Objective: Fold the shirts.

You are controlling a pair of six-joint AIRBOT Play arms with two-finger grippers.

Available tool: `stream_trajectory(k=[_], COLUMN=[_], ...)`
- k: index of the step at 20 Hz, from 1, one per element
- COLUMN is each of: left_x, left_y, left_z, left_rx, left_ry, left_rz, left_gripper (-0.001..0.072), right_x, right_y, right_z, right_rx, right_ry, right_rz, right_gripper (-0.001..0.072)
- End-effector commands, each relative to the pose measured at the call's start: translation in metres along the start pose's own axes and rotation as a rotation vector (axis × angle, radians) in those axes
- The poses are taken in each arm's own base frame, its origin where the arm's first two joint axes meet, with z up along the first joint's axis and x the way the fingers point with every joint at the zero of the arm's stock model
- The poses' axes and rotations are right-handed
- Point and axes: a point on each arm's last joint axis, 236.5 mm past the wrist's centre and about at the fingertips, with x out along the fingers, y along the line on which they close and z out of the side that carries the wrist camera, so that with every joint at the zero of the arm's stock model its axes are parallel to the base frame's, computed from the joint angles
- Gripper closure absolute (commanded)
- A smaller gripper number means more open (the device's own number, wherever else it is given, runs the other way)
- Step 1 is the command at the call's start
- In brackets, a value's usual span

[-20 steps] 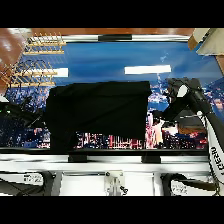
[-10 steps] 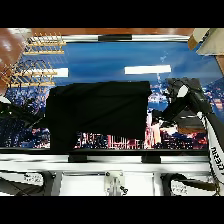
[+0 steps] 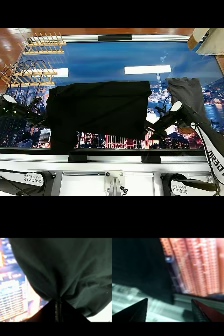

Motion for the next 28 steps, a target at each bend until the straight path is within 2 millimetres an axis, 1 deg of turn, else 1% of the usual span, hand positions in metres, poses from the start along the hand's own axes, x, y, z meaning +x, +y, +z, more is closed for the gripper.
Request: stream_trajectory(k=[1,2,3,5,6,7,8,9,10,11,12,13,14,15,16,17,18,19,20,21,22,23,24,26,27,28], left_x=[-0.006,-0.008,-0.010,-0.016,-0.025,-0.037,-0.057,-0.080,-0.111,-0.151,-0.197,-0.245,-0.299,-0.349,-0.399,-0.441,-0.479,-0.505,-0.522,-0.528,-0.527,-0.526,-0.526,-0.521,-0.511,-0.497], left_y=[-0.001,-0.003,-0.006,-0.013,-0.018,-0.027,-0.041,-0.058,-0.085,-0.120,-0.158,-0.193,-0.231,-0.267,-0.307,-0.344,-0.378,-0.402,-0.421,-0.431,-0.432,-0.424,-0.411,-0.388,-0.380,-0.372], left_z=[-0.003,-0.002,0.000,0.005,0.011,0.020,0.034,0.048,0.063,0.076,0.083,0.083,0.075,0.058,0.029,-0.007,-0.050,-0.089,-0.129,-0.158,-0.178,-0.189,-0.197,-0.207,-0.206,-0.199], left_rx=[0.014,0.020,0.021,0.034,0.050,0.084,0.120,0.171,0.245,0.334,0.427,0.508,0.600,0.686,0.779,0.858,0.932,0.979,1.004,1.020,1.006,0.945,0.867,0.755,0.741,0.731], left_ry=[-0.006,-0.015,-0.027,-0.057,-0.087,-0.130,-0.200,-0.284,-0.387,-0.514,-0.649,-0.787,-0.944,-1.091,-1.253,-1.404,-1.554,-1.681,-1.793,-1.854,-1.881,-1.895,-1.907,-1.906,-1.871,-1.819], left_rz=[-0.006,-0.010,-0.020,-0.030,-0.034,-0.042,-0.050,-0.064,-0.097,-0.135,-0.160,-0.160,-0.138,-0.104,-0.069,-0.041,0.002,0.042,0.061,0.095,0.149,0.205,0.262,0.357,0.383,0.384], left_gripper=[0.0677,0.0678,0.0678,0.0678,0.0678,0.0679,0.0679,0.0679,0.0679,0.0679,0.0679,0.0679,0.0679,0.0679,0.0678,0.0679,0.0679,0.0679,0.0679,0.0679,0.0679,0.0679,0.0680,0.0679,0.0678,0.0678], right_x=[0.019,0.022,0.026,0.027,0.022,0.010,-0.010,-0.040,-0.076,-0.123,-0.173,-0.234,-0.292,-0.356,-0.411,-0.463,-0.501,-0.532,-0.551,-0.559,-0.560,-0.556,-0.547,-0.515,-0.499,-0.484], right_y=[0.013,0.017,0.020,0.027,0.031,0.039,0.050,0.065,0.085,0.111,0.134,0.157,0.176,0.194,0.206,0.217,0.224,0.227,0.229,0.227,0.222,0.214,0.205,0.185,0.173,0.161], right_z=[0.006,0.009,0.012,0.022,0.026,0.032,0.041,0.051,0.059,0.063,0.061,0.051,0.034,0.005,-0.029,-0.073,-0.115,-0.159,-0.197,-0.224,-0.243,-0.252,-0.253,-0.239,-0.228,-0.216], right_rx=[0.013,0.015,0.014,0.034,0.025,-0.021,-0.086,-0.164,-0.274,-0.392,-0.485,-0.573,-0.641,-0.700,-0.736,-0.773,-0.801,-0.824,-0.845,-0.857,-0.846,-0.821,-0.799,-0.749,-0.723,-0.680], right_ry=[-0.043,-0.055,-0.070,-0.118,-0.138,-0.172,-0.233,-0.321,-0.422,-0.551,-0.686,-0.851,-1.013,-1.195,-1.359,-1.525,-1.661,-1.782,-1.868,-1.915,-1.930,-1.919,-1.879,-1.725,-1.637,-1.554], right_rz=[0.043,0.044,0.038,0.046,0.056,0.059,0.053,0.044,0.040,0.035,0.018,-0.009,-0.039,-0.073,-0.091,-0.097,-0.093,-0.080,-0.056,-0.042,-0.025,-0.018,-0.033,-0.099,-0.143,-0.183], right_gripper=[0.0063,0.0079,0.0231,0.0625,0.0640,0.0641,0.0641,0.0641,0.0641,0.0641,0.0641,0.0641,0.0641,0.0641,0.0641,0.0641,0.0641,0.0641,0.0642,0.0641,0.0641,0.0641,0.0641,0.0641,0.0642,0.0641])
